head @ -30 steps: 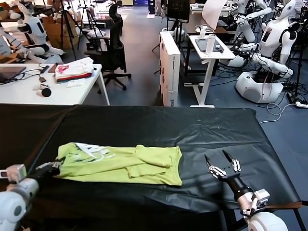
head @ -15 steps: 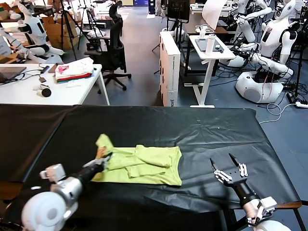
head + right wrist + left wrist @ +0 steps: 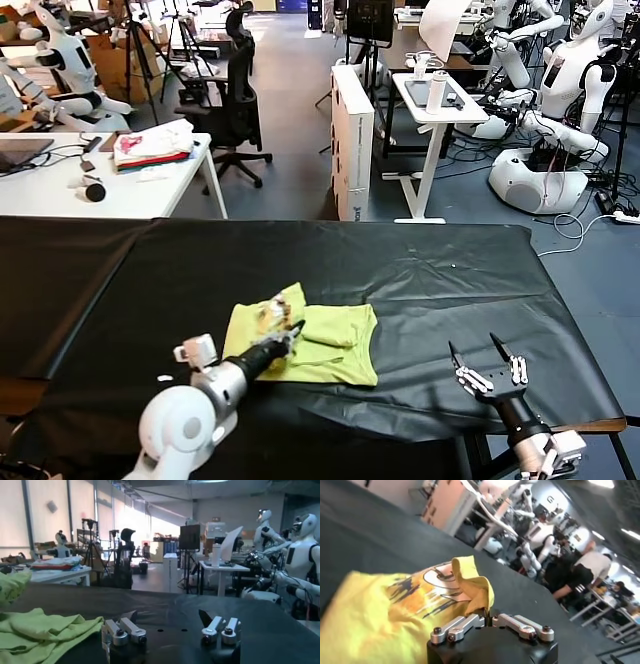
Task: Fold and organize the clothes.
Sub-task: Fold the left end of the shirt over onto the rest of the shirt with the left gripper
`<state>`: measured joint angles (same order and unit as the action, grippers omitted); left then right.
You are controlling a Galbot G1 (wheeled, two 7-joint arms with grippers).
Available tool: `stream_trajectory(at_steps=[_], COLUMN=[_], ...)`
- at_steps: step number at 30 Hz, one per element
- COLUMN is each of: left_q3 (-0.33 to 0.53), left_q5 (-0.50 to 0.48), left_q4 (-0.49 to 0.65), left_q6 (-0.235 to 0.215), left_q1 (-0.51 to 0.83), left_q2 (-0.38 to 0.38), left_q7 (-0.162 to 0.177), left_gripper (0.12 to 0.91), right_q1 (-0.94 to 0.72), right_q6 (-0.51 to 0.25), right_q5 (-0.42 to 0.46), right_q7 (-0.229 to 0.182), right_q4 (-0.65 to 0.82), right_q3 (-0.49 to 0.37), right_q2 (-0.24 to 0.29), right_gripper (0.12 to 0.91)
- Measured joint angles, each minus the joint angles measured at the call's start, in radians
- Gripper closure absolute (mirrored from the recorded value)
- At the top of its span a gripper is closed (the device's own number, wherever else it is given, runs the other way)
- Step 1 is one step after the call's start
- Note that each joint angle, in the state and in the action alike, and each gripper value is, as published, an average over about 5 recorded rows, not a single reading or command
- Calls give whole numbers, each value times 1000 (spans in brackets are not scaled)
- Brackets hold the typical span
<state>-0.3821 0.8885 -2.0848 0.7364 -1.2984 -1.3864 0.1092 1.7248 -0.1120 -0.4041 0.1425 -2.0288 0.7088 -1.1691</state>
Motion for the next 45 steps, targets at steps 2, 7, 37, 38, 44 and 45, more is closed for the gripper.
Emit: stream_trajectory(at_steps=[2, 7, 37, 38, 44, 45], left_q3=[14, 34, 114, 117, 141, 142], left_q5=[-8, -23, -117, -115, -87, -80], left_q4=[2, 16, 120, 118, 94, 87], left_q6=[0, 0, -29, -28, -20, -18], left_q1=[1, 8, 17, 16, 6, 4], left_q2=[-13, -40, -156, -159, -173, -172], left_q7=[0, 0, -23, -22, -15, -14], left_gripper=[848, 848, 602, 527, 187, 158], right_q1=[-1, -2, -7, -9, -21, -24], right_q6=[-1, -2, -3, -2, 2, 4], right_q5=[2, 9, 36, 37, 45, 46], right_q7=[1, 2, 3, 3, 4, 6], right_q4=[2, 5, 20, 20, 27, 28], right_q3=[-4, -10, -19, -20, -34, -38], right_q2=[-2, -7, -23, -23, -2, 5], right_gripper=[118, 118, 118, 118, 118, 118])
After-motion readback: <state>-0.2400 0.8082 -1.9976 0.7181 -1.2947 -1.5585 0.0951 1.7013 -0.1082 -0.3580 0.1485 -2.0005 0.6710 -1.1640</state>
